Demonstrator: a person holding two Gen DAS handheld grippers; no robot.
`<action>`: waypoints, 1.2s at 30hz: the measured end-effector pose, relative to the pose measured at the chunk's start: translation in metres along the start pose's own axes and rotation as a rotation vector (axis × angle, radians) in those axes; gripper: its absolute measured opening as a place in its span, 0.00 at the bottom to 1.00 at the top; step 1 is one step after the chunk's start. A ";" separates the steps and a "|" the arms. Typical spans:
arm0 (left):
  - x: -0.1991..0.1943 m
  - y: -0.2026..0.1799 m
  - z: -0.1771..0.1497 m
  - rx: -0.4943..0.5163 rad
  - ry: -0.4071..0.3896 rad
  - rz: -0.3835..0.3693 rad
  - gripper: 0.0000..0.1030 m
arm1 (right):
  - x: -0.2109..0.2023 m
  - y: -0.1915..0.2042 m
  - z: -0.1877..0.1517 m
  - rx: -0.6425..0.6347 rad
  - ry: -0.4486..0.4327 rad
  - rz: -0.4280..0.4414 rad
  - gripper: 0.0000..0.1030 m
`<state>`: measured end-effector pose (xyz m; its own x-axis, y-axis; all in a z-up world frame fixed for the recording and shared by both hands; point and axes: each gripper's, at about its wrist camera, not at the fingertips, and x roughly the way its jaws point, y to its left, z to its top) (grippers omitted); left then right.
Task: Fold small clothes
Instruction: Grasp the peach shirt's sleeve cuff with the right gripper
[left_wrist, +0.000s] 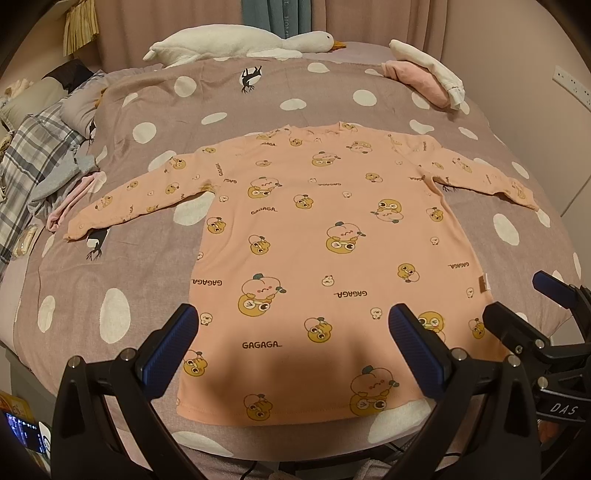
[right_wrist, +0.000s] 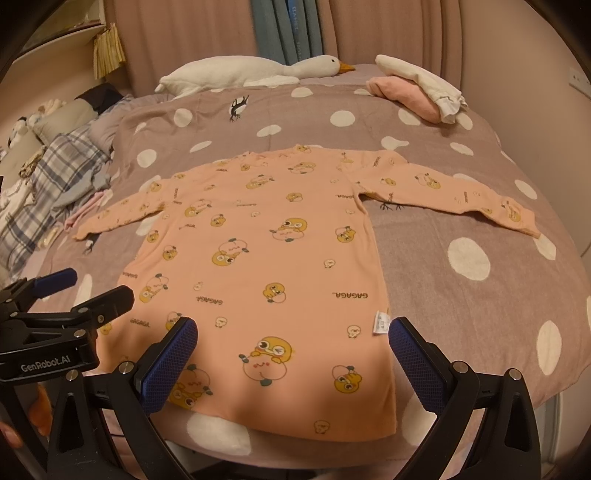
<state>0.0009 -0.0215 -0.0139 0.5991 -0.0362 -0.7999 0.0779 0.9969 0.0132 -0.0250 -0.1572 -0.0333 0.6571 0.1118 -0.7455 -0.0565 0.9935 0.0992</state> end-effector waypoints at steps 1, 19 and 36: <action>0.002 0.000 0.000 0.000 0.003 -0.001 1.00 | 0.001 0.000 0.000 0.002 0.002 0.000 0.99; 0.070 0.055 -0.004 -0.349 0.221 -0.311 1.00 | 0.034 -0.140 -0.014 0.533 -0.045 0.155 0.99; 0.093 0.073 0.027 -0.450 0.209 -0.332 1.00 | 0.082 -0.305 0.018 0.952 -0.224 0.107 0.99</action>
<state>0.0841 0.0456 -0.0709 0.4277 -0.3819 -0.8193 -0.1385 0.8680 -0.4769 0.0601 -0.4516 -0.1128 0.8166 0.0957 -0.5692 0.4404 0.5341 0.7216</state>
